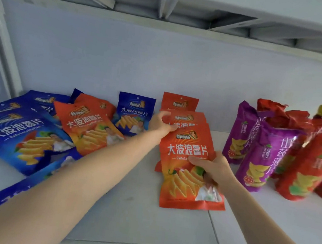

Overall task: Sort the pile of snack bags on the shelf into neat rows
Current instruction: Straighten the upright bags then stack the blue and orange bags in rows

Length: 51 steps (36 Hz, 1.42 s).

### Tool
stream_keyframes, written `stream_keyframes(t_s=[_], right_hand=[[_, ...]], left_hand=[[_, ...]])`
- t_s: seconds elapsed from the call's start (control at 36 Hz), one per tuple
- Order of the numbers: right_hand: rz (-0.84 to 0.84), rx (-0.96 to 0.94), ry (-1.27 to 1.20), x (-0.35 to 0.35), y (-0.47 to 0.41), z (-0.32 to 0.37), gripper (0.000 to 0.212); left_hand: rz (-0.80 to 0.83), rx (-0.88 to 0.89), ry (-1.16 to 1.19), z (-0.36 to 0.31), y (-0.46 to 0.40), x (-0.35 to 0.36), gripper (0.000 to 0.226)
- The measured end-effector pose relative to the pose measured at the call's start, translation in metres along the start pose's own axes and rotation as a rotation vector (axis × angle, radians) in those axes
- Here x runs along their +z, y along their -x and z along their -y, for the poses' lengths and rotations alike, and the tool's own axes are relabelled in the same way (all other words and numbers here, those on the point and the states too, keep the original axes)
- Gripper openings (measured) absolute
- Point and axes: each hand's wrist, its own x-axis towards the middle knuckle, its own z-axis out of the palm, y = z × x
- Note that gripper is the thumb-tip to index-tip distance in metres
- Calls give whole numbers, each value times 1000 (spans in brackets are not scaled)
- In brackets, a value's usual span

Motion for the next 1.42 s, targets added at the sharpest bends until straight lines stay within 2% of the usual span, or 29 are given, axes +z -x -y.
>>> stream_keyframes(t_s=[0.14,0.25,0.36,0.64,0.83,1.0,1.08,1.19,1.33,1.42], right_hand=[[-143,69,283,3,8,-3,91],[-238,-46,625,16,20,-6,98],[-183,-92,784,29,26,-10,92],[-173,-89,801,33,15,-20,86],[-171,-93,798,35,3,-16,87],[-136,-83,793,36,-12,-11,90],[-126,-78,805,36,-16,-9,91],[-132,-86,822,34,-13,-5,94],[-310,-272,931,45,-4,22,85],[-277,-420,878,71,3,47,77]], left_hand=[[47,2,-252,24,-6,16,71],[42,81,-623,36,-9,20,72],[52,100,-713,41,-15,26,74],[129,22,-830,41,-22,23,80],[141,-5,-696,36,-23,3,75],[83,7,-711,25,-20,-28,73],[128,55,-792,25,-17,-46,74],[175,108,-1022,23,-13,-74,75],[135,124,-1153,25,-14,-125,78],[81,122,-1201,22,-12,-163,78]])
